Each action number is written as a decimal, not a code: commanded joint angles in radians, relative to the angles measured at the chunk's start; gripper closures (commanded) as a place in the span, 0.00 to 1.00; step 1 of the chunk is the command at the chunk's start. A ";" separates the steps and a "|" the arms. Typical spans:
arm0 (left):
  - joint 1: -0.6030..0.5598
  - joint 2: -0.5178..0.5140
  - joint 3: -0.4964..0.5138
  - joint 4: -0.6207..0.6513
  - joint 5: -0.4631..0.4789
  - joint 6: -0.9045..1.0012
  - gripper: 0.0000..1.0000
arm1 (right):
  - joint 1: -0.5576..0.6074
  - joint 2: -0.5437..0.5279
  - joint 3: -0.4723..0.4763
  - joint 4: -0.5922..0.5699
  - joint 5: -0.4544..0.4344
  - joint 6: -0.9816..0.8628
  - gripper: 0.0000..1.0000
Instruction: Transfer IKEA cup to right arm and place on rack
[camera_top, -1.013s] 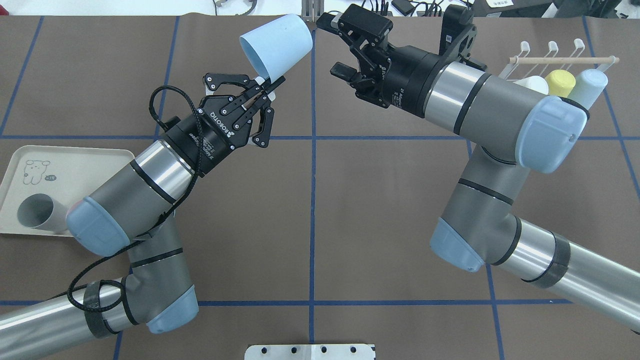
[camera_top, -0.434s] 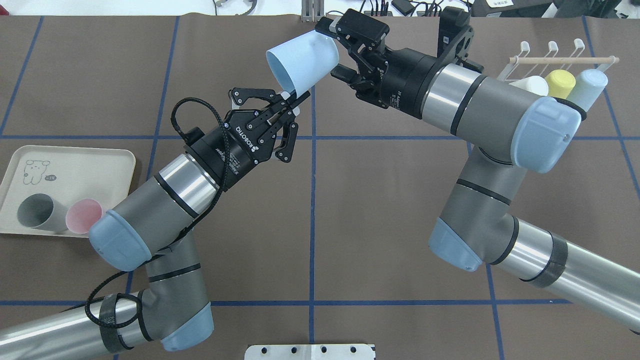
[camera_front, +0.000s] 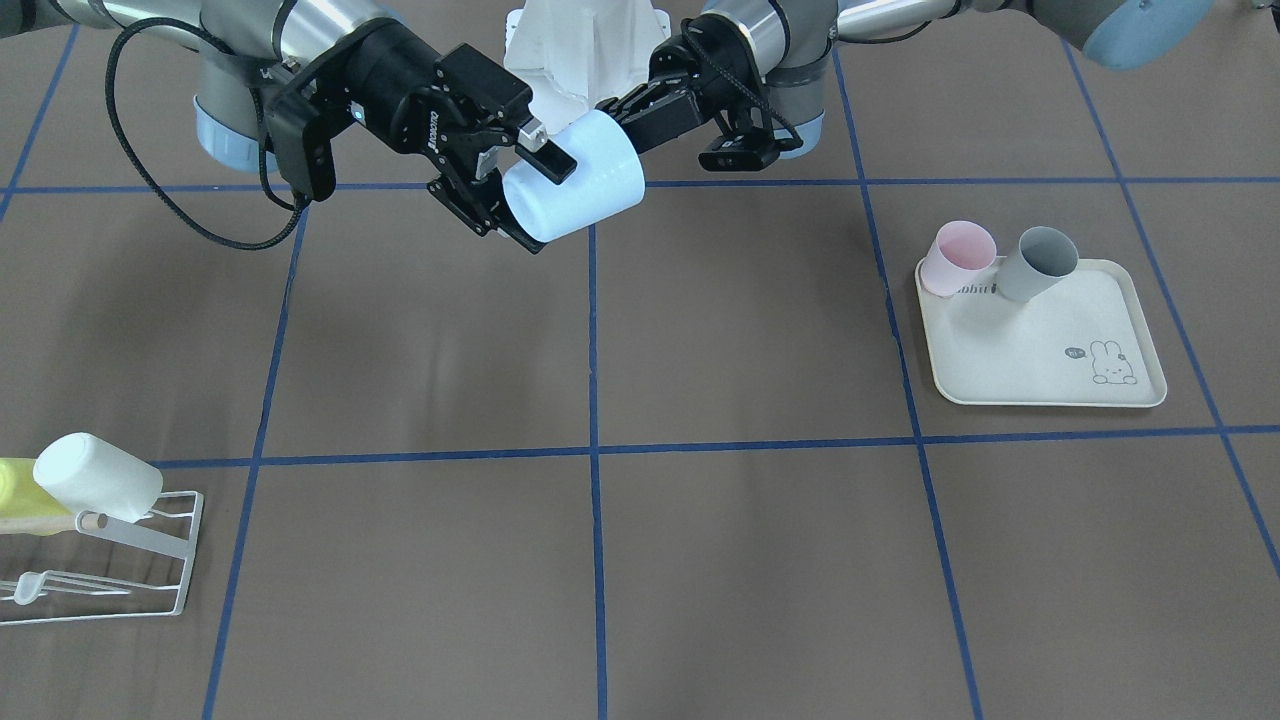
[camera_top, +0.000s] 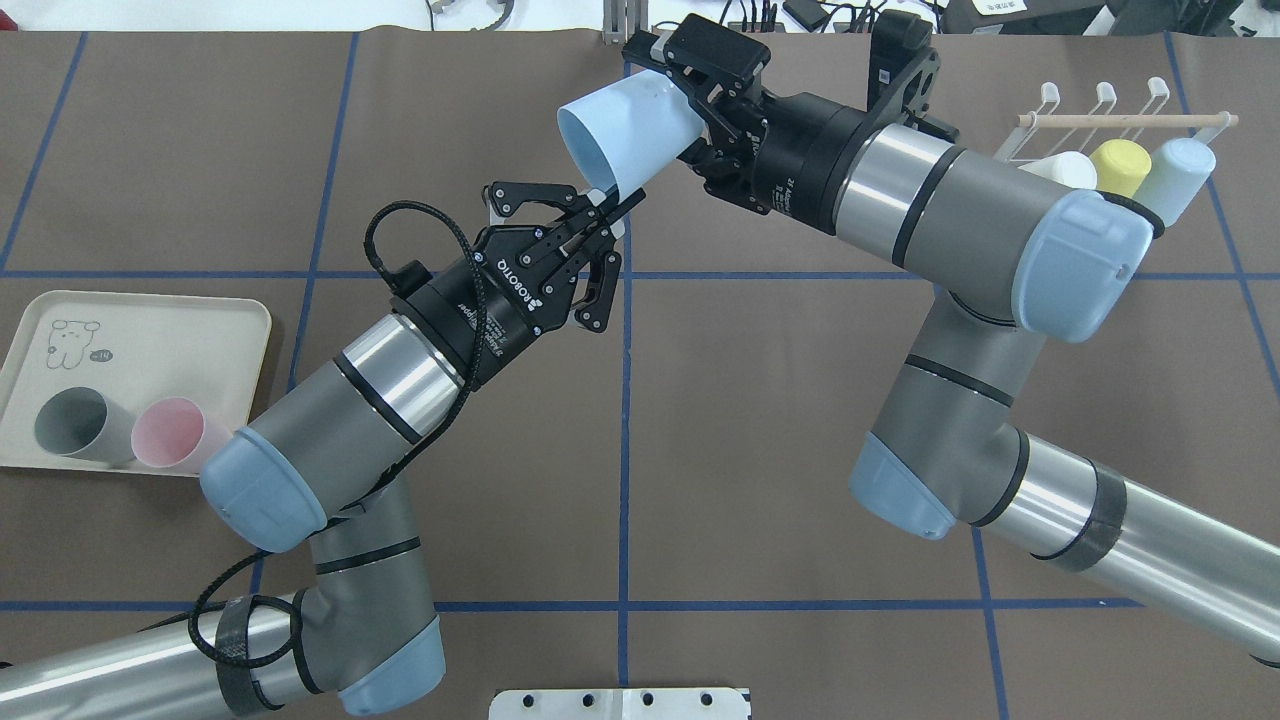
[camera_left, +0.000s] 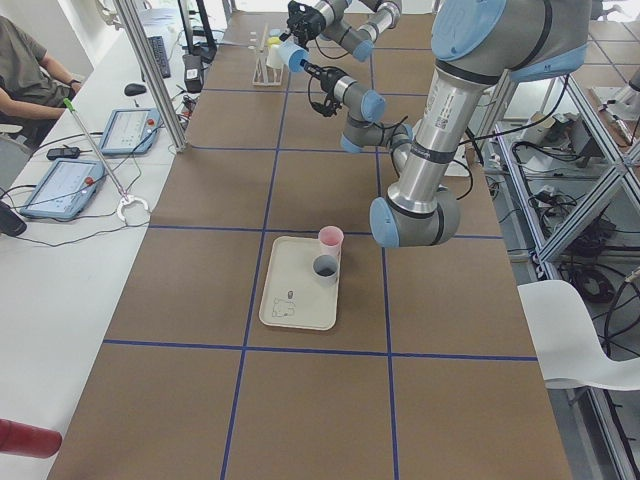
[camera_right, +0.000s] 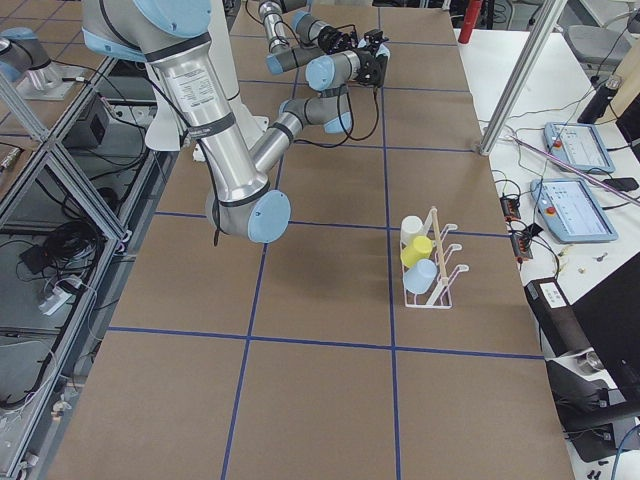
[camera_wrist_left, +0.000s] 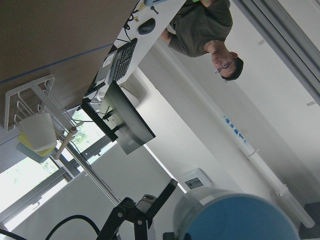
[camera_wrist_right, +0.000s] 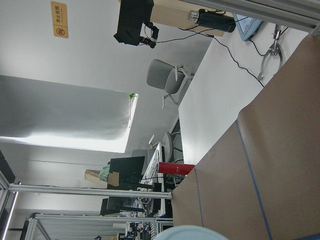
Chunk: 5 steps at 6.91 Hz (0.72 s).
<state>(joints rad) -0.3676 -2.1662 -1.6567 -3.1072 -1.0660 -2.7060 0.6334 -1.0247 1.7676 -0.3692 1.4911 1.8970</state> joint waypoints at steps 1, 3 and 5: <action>0.003 -0.017 0.000 0.010 0.001 0.000 1.00 | -0.006 0.009 -0.005 0.000 0.000 0.000 0.00; 0.004 -0.020 0.000 0.010 0.003 0.000 1.00 | -0.008 0.011 -0.005 0.001 0.000 0.004 0.01; 0.003 -0.020 0.006 0.010 0.003 0.000 1.00 | -0.008 0.014 0.003 0.004 0.005 0.011 0.01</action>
<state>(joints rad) -0.3646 -2.1858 -1.6548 -3.0971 -1.0632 -2.7059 0.6260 -1.0119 1.7653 -0.3667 1.4921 1.9030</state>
